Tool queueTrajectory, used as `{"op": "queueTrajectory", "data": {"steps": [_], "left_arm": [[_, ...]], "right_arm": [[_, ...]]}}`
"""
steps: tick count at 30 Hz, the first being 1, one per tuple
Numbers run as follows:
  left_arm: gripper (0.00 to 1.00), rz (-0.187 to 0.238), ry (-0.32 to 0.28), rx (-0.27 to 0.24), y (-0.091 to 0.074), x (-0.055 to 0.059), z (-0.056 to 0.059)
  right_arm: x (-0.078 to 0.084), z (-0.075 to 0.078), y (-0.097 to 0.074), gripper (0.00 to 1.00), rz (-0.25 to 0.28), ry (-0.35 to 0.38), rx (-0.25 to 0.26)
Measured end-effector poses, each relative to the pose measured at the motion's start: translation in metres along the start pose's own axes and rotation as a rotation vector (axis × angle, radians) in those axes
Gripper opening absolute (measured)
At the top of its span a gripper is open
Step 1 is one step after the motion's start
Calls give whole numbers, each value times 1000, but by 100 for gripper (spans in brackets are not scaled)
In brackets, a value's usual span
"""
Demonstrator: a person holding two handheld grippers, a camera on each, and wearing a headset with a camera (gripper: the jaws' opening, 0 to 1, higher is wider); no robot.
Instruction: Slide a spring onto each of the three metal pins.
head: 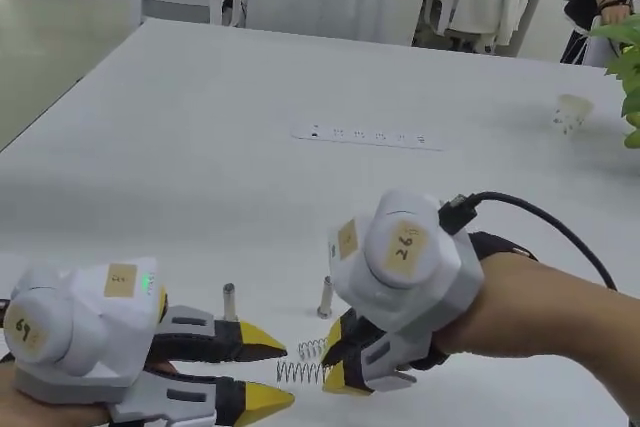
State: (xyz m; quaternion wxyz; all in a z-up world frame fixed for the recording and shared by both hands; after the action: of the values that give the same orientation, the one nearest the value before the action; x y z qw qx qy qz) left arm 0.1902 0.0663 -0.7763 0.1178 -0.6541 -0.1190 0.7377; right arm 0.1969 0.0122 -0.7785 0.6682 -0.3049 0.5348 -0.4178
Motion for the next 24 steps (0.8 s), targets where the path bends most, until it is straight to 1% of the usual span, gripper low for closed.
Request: {"op": "queueTrajectory", "data": {"steps": [6, 10, 17, 19, 24], "left_arm": [[10, 1, 19, 2, 1, -1, 0], [10, -8, 26, 3, 2, 0, 0], [7, -25, 52, 5, 3, 1, 1], [4, -27, 58, 3, 3, 1, 0], [4, -28, 69, 1, 2, 1, 0]], "right_arm": [[-5, -1, -1, 8, 7, -15, -2], [-7, -1, -1, 8, 13, -21, -1], [-6, -2, -1, 8, 10, -31, -5], [-6, -3, -1, 8, 11, -33, -7], [-7, -2, -1, 8, 13, -32, -4]]}}
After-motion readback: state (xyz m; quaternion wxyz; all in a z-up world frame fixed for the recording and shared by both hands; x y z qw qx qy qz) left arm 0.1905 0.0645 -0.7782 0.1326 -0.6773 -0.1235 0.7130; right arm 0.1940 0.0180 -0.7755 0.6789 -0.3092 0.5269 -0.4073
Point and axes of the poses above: the centre of the closed fingertips' face, and the gripper's own axes: y roughly forward along the fingers, z roughly to its right, x roughly out of its underside, the point moved 3 cm from there along -y, roughly backward along the fingers, and after that the axes turned 14 degrees about x, right-handed, at the moved point
